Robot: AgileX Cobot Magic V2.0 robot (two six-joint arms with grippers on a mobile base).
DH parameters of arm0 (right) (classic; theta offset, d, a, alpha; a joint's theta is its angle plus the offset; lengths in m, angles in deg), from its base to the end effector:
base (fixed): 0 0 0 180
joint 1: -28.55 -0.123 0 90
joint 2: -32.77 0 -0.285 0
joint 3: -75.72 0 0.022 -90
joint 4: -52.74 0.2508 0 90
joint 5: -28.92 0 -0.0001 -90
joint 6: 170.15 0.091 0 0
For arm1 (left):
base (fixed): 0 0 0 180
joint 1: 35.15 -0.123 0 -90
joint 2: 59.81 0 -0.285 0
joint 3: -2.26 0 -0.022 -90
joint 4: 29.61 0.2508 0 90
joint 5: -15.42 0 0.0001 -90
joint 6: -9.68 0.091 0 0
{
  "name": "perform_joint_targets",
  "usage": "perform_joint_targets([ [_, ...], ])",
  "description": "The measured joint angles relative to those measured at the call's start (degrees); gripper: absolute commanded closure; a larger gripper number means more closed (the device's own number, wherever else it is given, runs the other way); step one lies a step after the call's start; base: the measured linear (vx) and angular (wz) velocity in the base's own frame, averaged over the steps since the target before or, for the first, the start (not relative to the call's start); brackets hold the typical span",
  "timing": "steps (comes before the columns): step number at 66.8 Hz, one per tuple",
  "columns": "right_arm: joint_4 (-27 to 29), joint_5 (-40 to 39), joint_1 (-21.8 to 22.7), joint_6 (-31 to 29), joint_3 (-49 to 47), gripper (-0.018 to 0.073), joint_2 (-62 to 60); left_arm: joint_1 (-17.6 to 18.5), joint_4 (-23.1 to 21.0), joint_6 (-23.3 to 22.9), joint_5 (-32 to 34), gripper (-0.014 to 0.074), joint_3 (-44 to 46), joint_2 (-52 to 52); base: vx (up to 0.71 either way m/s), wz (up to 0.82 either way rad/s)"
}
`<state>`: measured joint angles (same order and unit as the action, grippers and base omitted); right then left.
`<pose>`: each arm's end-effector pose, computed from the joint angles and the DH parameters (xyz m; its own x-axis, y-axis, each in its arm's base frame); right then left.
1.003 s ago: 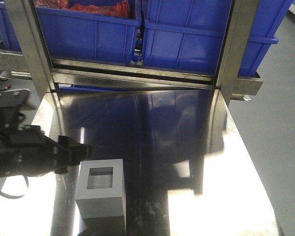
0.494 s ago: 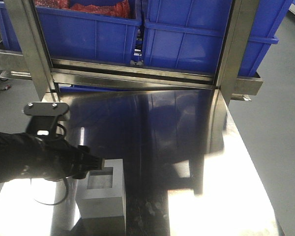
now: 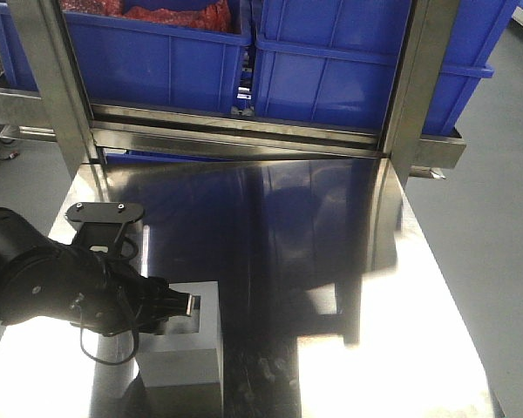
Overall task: Sort gray base to blue bin
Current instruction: 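Lower the left gripper onto the gray block's rim and close, then lift the gray block with the left gripper toward the robot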
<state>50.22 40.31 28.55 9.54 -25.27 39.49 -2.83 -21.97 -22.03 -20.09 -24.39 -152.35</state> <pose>0.0557 -0.0008 0.1856 -0.1240 -0.0485 -0.9911 0.0026 0.9988 -0.0492 0.2415 -0.1445 0.2227 -0.9055 0.0654 -0.4192 0.1278 0.9842 -0.1226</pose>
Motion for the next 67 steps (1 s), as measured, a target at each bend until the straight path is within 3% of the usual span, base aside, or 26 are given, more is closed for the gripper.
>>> perform_joint_targets([
  [16,0.00,0.00,0.00,0.00,0.00,0.0564,0.00,0.00,-1.80,-0.17,0.21,0.0191,0.50,-2.51,0.00,0.00],
  [25,0.00,0.00,0.00,0.00,0.00,0.0564,0.00,0.00,-1.84,-0.17,0.31,0.0239,0.58,-2.71,0.00,0.00],
  [32,0.00,0.00,0.00,0.00,0.00,0.0564,0.00,0.00,-1.99,-0.17,0.31,0.0340,0.58,-2.71,0.00,0.00],
  [44,0.00,0.00,0.00,0.31,0.00,0.0564,0.00,0.00,-1.99,-0.36,0.27,0.0607,0.83,-2.71,0.00,0.00],
  [67,0.00,0.00,0.00,0.00,0.00,0.0564,0.00,0.00,-1.71,0.00,1.08,0.0605,-0.34,0.75,0.00,0.00],
])
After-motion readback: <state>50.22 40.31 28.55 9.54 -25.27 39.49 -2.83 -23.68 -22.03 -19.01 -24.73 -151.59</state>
